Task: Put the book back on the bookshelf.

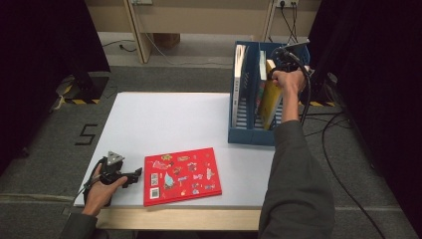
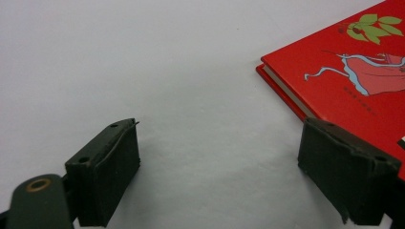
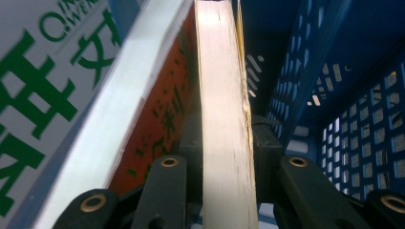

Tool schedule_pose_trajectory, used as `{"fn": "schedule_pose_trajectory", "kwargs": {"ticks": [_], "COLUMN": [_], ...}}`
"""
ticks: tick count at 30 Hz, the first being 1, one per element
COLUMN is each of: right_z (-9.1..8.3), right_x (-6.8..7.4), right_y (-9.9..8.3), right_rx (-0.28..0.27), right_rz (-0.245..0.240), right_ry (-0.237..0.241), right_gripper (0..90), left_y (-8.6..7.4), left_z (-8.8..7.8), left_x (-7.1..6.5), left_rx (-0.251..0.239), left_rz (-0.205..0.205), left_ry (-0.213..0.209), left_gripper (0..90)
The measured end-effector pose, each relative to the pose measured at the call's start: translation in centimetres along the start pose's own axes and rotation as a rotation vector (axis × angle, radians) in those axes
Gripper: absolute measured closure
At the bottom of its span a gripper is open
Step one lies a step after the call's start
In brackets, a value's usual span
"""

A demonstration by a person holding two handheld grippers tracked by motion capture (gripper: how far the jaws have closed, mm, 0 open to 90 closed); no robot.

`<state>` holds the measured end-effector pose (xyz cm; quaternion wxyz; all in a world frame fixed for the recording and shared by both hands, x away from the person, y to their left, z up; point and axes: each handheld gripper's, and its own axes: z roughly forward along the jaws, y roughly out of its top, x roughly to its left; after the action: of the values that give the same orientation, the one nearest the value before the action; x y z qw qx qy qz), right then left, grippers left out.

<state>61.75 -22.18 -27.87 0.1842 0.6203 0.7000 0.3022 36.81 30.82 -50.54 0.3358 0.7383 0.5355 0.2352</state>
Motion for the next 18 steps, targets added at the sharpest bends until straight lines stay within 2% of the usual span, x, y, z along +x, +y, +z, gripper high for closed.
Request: {"fn": "schedule_pose_trajectory", "kwargs": {"ticks": [5,7,9,10,12,14,18], "right_z": [0.7,0.8,0.7,0.6,0.3,-0.3,-1.6], "right_x": [0.0,0.0,0.2,0.2,0.3,0.1,-0.5], "right_y": [-0.5,-0.6,-0.6,-0.6,-0.7,-0.8,-1.6], "right_rx": [0.014,0.001,0.010,0.005,0.002,0.001,-0.003], "right_rz": [0.001,0.012,0.001,-0.011,-0.003,-0.002,-0.035], "right_ry": [0.006,0.025,0.050,0.043,0.052,0.075,0.124], "right_gripper": [71.0,68.8,67.5,66.8,64.6,62.3,56.0], "left_y": [0.0,0.0,0.0,0.0,0.0,0.0,0.0], "left_z": [0.0,0.0,0.0,0.0,0.0,0.0,0.0], "left_x": [0.0,0.0,0.0,0.0,0.0,0.0,0.0], "left_rx": [-0.001,-0.002,-0.002,-0.001,-0.002,-0.002,0.000], "left_rz": [-0.001,-0.003,-0.003,-0.001,-0.001,-0.002,-0.001], "left_ry": [-0.001,-0.002,-0.002,-0.001,-0.002,-0.002,-0.001], "left_gripper": [12.9,12.9,12.9,12.9,12.9,13.0,12.9]}}
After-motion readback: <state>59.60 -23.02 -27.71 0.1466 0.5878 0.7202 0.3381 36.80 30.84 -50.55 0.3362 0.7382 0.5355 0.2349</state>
